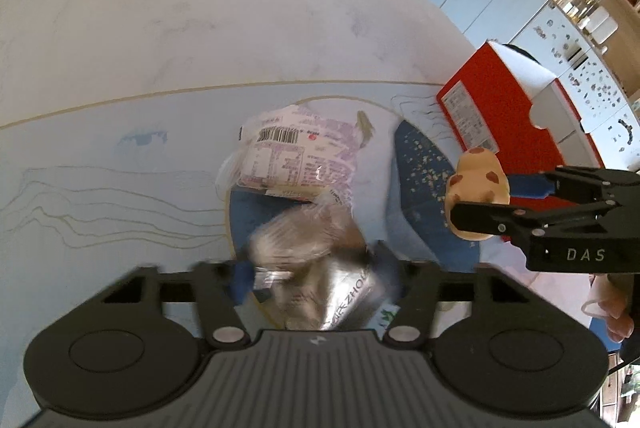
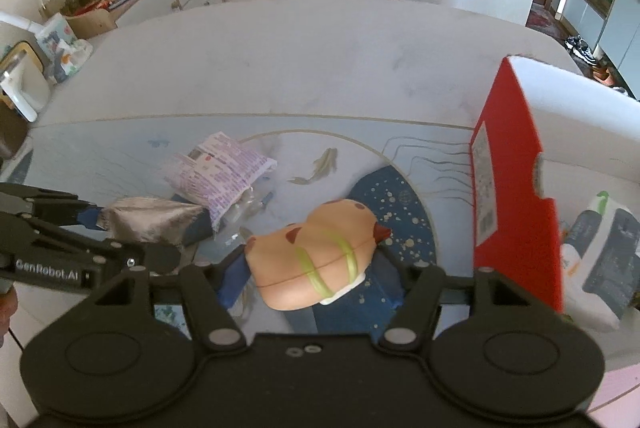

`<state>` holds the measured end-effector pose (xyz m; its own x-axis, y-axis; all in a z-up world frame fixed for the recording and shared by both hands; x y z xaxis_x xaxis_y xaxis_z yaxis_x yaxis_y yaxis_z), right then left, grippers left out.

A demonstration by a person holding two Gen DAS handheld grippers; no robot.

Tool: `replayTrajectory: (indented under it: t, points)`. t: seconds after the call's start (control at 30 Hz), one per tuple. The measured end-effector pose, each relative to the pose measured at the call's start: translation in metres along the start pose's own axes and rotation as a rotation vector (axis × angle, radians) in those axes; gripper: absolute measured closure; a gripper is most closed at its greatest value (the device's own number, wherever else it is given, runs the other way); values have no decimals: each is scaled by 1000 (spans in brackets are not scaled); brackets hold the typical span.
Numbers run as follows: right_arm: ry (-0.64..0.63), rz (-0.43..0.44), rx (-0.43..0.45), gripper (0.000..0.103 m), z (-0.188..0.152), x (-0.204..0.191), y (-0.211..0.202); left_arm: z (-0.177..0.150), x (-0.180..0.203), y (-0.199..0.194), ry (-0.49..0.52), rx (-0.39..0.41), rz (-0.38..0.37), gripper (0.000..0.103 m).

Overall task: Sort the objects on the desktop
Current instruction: 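Grasp the silver foil bag with the left gripper while the right grasps the peach squishy toy, then carry the foil bag and peach toy over the red box with both grippers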

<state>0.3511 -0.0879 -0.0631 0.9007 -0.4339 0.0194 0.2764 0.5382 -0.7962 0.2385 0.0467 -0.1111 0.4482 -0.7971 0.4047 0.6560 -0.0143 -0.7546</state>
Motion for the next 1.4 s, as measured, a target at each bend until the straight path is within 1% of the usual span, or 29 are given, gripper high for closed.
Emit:
replayTrajectory:
  t: [0.07, 0.17, 0.3, 0.43, 0.57, 0.7, 0.83, 1.07, 1.2, 1.4]
  points:
    - [-4, 5, 7, 38, 0, 0, -6, 1, 1, -4, -4, 2, -10, 53]
    - [-11, 6, 19, 38, -1, 0, -15, 0, 3, -6, 27, 2, 4, 60]
    - [-14, 7, 27, 38, -4, 3, -25, 0, 4, -8, 16, 6, -7, 69]
    - [-7, 7, 35, 39, -7, 9, -35, -1, 7, -13, 34, 20, -12, 74]
    - [-11, 6, 46, 39, -11, 12, -50, -1, 9, -22, 28, 34, -22, 77]
    - [-26, -4, 61, 39, -12, 17, -65, 2, 12, -31, 21, 51, -35, 78]
    - [-21, -19, 67, 39, -12, 26, -77, 4, 17, -38, 2, 64, -62, 84]
    - [-19, -53, 80, 39, -17, 49, -96, 6, 33, -48, 7, 91, -91, 85]
    - [-21, -70, 90, 39, -19, 62, -106, 12, 44, -59, 7, 120, -107, 85]
    - [-9, -95, 101, 39, -22, 85, -120, 25, 74, -72, 18, 154, -172, 85]
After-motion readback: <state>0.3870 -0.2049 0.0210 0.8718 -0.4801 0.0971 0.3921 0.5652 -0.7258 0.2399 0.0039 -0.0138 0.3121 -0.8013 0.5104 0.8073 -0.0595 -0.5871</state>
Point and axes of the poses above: each gripper's, at about its wrist camera, not at the fingertips, and y roughly the way its jaws point, x to its right, z to its top, the point moved 2 cm from there along y, roughly the way its jaws point, and after that the axes turned 6 degrees about x, right-handed, at the moved point
